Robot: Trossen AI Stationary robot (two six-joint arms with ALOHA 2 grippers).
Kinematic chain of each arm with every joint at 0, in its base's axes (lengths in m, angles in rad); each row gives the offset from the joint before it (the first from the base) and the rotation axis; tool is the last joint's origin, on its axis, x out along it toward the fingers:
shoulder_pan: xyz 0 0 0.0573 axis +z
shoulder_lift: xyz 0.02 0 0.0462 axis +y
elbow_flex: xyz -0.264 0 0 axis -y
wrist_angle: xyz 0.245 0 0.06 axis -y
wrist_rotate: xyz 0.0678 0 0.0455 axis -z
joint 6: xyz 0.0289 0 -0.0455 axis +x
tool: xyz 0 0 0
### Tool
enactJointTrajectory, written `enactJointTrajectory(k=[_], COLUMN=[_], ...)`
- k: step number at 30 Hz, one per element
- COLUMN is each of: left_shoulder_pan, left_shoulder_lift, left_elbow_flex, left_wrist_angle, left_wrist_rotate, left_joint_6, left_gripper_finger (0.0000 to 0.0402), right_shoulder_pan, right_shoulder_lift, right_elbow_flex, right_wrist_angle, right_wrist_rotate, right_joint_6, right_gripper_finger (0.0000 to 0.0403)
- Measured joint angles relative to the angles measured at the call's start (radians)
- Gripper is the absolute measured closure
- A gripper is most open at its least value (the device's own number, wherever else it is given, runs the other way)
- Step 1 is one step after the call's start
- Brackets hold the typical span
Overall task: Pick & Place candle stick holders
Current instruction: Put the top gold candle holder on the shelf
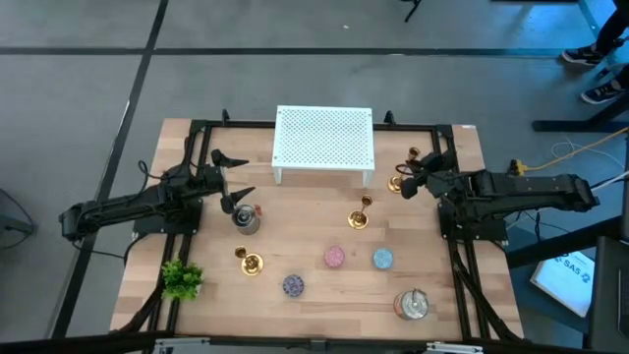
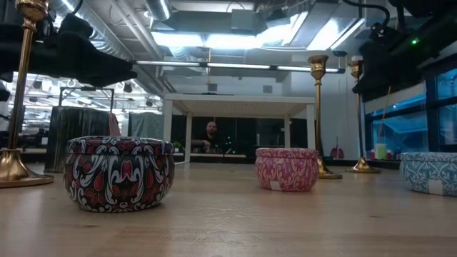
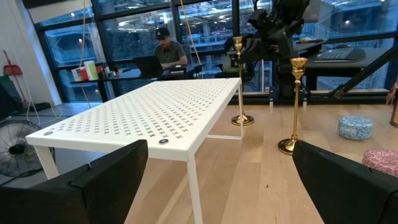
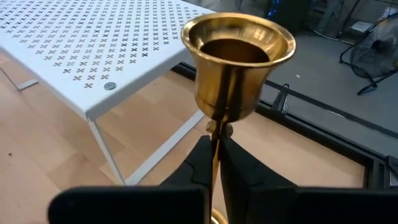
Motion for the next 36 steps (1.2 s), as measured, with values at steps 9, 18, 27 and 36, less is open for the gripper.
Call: enactJointTrajectory(k=[9, 18, 27, 36], left_shoulder_pan=[0.000, 0.000, 0.000, 0.000], left_shoulder_lift=[0.000, 0.000, 0.000, 0.000], left_elbow_flex=[0.000, 0.000, 0.000, 0.000], left_wrist_angle=[0.000, 0.000, 0.000, 0.000], left_wrist_rotate=[0.000, 0.000, 0.000, 0.000], left_joint_6=[0.000, 0.000, 0.000, 0.000], left_gripper_finger=[0.0002, 0.0002, 0.0002, 0.0002], right_shoulder_pan=[-0.060, -0.210, -0.416, -0.592], right_shoulder_lift=[0.004, 0.056, 0.251, 0.490], right_elbow_flex=[0.150, 0.383, 0.551, 0.648], right_wrist_angle=[0.079, 0.233, 0.322, 0.406], right_wrist_rotate=[0.000, -0.062, -0.372, -0.643], right_joint_6=[-0.226, -0.549, -0.642, -0.606], right_gripper_finger=[0.0392, 0.0393, 0.0393, 0.0393])
